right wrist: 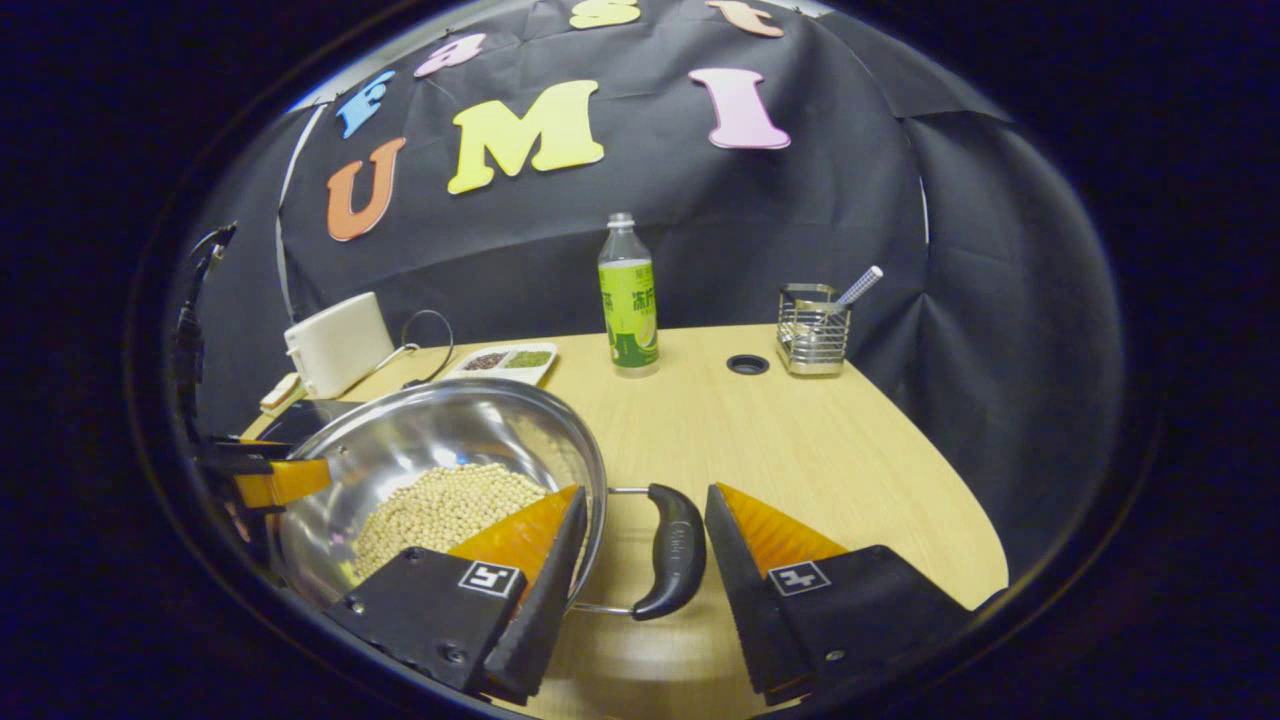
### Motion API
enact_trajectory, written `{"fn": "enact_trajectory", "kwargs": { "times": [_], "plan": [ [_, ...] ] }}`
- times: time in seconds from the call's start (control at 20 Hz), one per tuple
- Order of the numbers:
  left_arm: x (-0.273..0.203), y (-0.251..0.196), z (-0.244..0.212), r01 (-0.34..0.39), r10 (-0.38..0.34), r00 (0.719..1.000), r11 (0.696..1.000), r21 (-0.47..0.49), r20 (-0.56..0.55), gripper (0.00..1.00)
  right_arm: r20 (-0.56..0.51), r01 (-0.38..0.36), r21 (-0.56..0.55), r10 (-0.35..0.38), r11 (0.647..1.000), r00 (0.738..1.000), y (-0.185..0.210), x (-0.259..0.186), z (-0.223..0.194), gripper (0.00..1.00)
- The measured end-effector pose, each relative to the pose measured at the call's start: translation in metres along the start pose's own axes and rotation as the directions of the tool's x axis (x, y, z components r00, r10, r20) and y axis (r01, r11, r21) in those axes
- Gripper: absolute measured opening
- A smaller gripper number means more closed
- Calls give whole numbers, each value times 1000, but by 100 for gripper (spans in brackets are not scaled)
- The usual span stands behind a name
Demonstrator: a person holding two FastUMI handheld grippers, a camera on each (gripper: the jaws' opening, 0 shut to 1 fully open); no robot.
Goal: First push the handle of the pot to place it horizontally, then grasp the pot with both hands and set it on the induction cooktop.
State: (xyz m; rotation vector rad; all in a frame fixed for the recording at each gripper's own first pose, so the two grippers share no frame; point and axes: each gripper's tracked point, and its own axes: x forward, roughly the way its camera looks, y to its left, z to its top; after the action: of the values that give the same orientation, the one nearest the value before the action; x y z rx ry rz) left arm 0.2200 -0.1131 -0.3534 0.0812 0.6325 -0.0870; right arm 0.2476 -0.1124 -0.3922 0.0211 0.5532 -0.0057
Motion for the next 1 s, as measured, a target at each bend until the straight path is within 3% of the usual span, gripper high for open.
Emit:
{"fn": "enact_trajectory", "kwargs": {
  "times": [0.1,0.2,0.25,0.3,0.35,0.6,0.75,1.0],
  "plan": [
    [0,-2,-1,12,-12,1000,1000,-1,1,72,-9,7,-19,-7,1000,1000,2,1,-2,70],
    [-1,-3,0,7,-7,1000,1000,-2,-2,64,-23,27,-26,-27,999,999,1,1,-2,70],
    [0,-3,1,11,-11,1000,1000,-7,-1,64,-38,40,-29,-41,999,998,0,0,-4,69],
    [-1,-3,-2,10,-10,1000,1000,-16,-11,72,-47,52,-31,-53,998,997,-1,0,-5,68],
    [-2,-3,-1,14,-14,1000,1000,-20,-9,61,-57,61,-32,-63,998,996,0,-1,-6,68],
    [-11,-7,-6,10,-11,999,1000,-30,-37,60,-155,114,-48,-120,992,981,-4,-19,-16,70],
    [-23,-8,-8,-3,2,1000,999,-54,-23,60,-170,112,-15,-113,994,979,-3,-27,-19,66],
    [-43,-17,-12,49,-51,998,994,-102,-25,57,-185,111,-12,-111,994,976,-11,-47,-22,63]
  ]
}}
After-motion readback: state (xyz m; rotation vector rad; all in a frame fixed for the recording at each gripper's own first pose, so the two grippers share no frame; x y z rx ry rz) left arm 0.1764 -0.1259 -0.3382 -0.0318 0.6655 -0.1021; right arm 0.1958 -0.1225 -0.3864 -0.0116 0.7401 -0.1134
